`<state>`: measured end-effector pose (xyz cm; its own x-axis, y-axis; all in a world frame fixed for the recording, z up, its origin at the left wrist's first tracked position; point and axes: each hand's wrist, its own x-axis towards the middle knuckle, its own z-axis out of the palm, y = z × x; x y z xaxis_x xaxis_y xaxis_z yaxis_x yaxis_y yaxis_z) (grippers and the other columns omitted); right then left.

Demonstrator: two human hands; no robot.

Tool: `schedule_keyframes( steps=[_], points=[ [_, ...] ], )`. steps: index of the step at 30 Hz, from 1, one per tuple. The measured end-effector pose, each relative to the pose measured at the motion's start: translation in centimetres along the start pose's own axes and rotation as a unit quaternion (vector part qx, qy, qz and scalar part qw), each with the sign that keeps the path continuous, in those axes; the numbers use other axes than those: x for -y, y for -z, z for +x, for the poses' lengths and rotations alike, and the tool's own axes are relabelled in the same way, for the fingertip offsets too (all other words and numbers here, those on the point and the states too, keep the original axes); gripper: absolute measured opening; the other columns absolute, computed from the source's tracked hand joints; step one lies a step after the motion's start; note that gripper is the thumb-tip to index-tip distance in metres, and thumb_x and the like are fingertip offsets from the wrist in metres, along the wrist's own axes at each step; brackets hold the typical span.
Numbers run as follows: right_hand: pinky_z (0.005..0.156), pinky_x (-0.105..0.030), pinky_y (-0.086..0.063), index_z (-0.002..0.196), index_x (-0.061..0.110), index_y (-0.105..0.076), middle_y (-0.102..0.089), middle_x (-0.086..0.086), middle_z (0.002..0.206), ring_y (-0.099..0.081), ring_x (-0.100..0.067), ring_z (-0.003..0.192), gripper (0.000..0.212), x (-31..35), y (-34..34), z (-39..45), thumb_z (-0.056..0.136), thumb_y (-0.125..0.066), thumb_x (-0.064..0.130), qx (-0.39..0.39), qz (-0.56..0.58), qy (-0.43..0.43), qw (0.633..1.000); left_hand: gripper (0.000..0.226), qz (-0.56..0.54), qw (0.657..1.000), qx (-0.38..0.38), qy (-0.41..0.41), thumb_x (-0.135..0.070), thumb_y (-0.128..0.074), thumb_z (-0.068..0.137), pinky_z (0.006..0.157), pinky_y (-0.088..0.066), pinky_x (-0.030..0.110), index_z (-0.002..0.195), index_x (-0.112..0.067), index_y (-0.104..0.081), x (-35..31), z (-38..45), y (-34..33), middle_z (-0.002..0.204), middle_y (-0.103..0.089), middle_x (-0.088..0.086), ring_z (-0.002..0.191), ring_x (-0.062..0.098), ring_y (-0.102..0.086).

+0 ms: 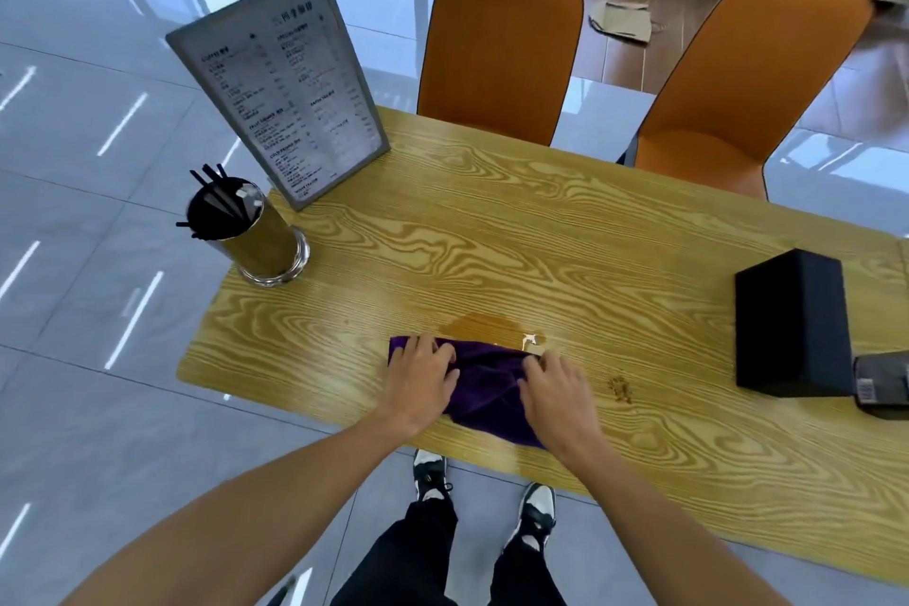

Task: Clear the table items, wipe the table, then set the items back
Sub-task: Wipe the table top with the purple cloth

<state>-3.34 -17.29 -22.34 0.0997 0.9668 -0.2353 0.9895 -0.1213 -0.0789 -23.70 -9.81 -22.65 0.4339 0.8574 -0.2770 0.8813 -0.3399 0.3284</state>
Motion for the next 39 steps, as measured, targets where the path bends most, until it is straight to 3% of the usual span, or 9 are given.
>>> schedule_keyframes(
  steps=[3,7,12,16,19,24,27,32,39],
  points=[
    [0.075,-0.037,-0.054,0.119,0.013,-0.062,-0.063,-0.008,0.111,-0.061,-0.028,0.098,0.034,2.1,-2.2,-1.0,0.096,-0.064,0.037,0.021,0.063,-0.016,0.998,0.043,0.021,0.998,0.047,0.032,-0.046,-0.051,0.098,0.099,-0.043,0.038,0.133,-0.021,-0.05,-0.1,-1.1,-2.1,0.129,-0.049,0.009,0.119,0.028,-0.049],
    [0.103,-0.044,-0.051,0.141,0.004,-0.049,-0.054,-0.018,0.14,-0.052,-0.035,0.131,0.065,3.6,-4.8,-2.8,0.091,-0.07,0.04,0.048,0.094,-0.091,0.99,0.058,0.024,0.997,0.041,0.06,-0.045,-0.051,0.099,0.113,-0.036,0.043,0.147,-0.013,-0.038,-0.3,-2.4,-4.2,0.149,-0.038,0.018,0.142,0.034,-0.035],
    [0.116,-0.047,-0.038,0.148,-0.001,-0.042,-0.044,-0.021,0.152,-0.037,-0.036,0.146,0.074,4.4,-6.6,-5.3,0.101,-0.037,0.056,0.011,0.106,-0.125,0.986,0.06,0.035,0.996,0.042,0.075,-0.041,-0.043,0.103,0.117,-0.033,0.05,0.15,-0.005,-0.039,-0.8,-4.0,-6.0,0.155,-0.036,0.025,0.148,0.038,-0.029],
    [0.123,-0.047,-0.024,0.158,0.003,-0.027,-0.03,-0.021,0.162,-0.02,-0.035,0.153,0.083,4.7,-6.5,-2.8,0.101,-0.027,0.064,0.009,0.134,-0.193,0.972,0.065,0.023,0.996,0.049,0.077,-0.041,-0.024,0.103,0.116,-0.033,0.055,0.15,0.002,-0.035,-0.9,-3.1,-7.1,0.155,-0.033,0.029,0.147,0.043,-0.025],
    [0.123,-0.051,-0.025,0.158,0.0,-0.022,-0.026,-0.025,0.163,-0.019,-0.037,0.153,0.086,4.5,-6.4,0.1,0.1,-0.026,0.063,0.013,0.134,-0.216,0.967,0.07,0.016,0.997,0.047,0.054,-0.044,-0.021,0.103,0.119,-0.023,0.053,0.153,0.004,-0.025,-0.5,-1.1,-7.1,0.159,-0.024,0.028,0.149,0.041,-0.018],
    [0.124,-0.051,-0.022,0.159,0.0,-0.018,-0.019,-0.026,0.164,-0.014,-0.039,0.154,0.086,2.9,-6.2,4.5,0.1,-0.027,0.062,0.018,0.108,-0.184,0.977,0.074,0.026,0.997,0.067,0.019,-0.049,-0.011,0.102,0.124,-0.005,0.05,0.157,0.002,-0.005,0.6,3.9,-5.5,0.164,0.0,0.023,0.153,0.036,0.003],
    [0.126,-0.048,-0.012,0.161,0.002,-0.011,-0.011,-0.022,0.167,-0.003,-0.036,0.156,0.084,1.8,-5.4,7.7,0.103,-0.032,0.059,0.029,0.1,-0.147,0.984,0.072,0.033,0.997,0.076,-0.004,-0.045,-0.019,0.105,0.125,-0.001,0.049,0.157,-0.001,0.002,0.7,7.5,-4.3,0.165,0.007,0.021,0.153,0.033,0.01],
    [0.126,-0.046,-0.01,0.161,0.004,-0.013,-0.006,-0.021,0.168,0.0,-0.036,0.156,0.079,0.3,-3.4,13.3,0.103,-0.043,0.049,0.044,0.102,-0.068,0.992,0.07,0.033,0.993,0.085,-0.07,-0.032,-0.035,0.104,0.125,0.0,0.044,0.158,-0.005,0.0,0.8,13.5,-2.4,0.167,0.005,0.016,0.154,0.029,0.008],
    [0.126,-0.046,-0.012,0.161,0.006,-0.011,-0.003,-0.018,0.169,0.002,-0.032,0.157,0.075,-1.1,-2.7,18.2,0.104,-0.044,0.042,0.059,0.082,-0.021,0.995,0.067,0.054,0.986,0.094,-0.128,-0.024,-0.038,0.102,0.125,-0.002,0.04,0.159,-0.008,-0.006,1.2,18.6,-1.0,0.168,0.001,0.011,0.155,0.026,0.004]
  ],
)
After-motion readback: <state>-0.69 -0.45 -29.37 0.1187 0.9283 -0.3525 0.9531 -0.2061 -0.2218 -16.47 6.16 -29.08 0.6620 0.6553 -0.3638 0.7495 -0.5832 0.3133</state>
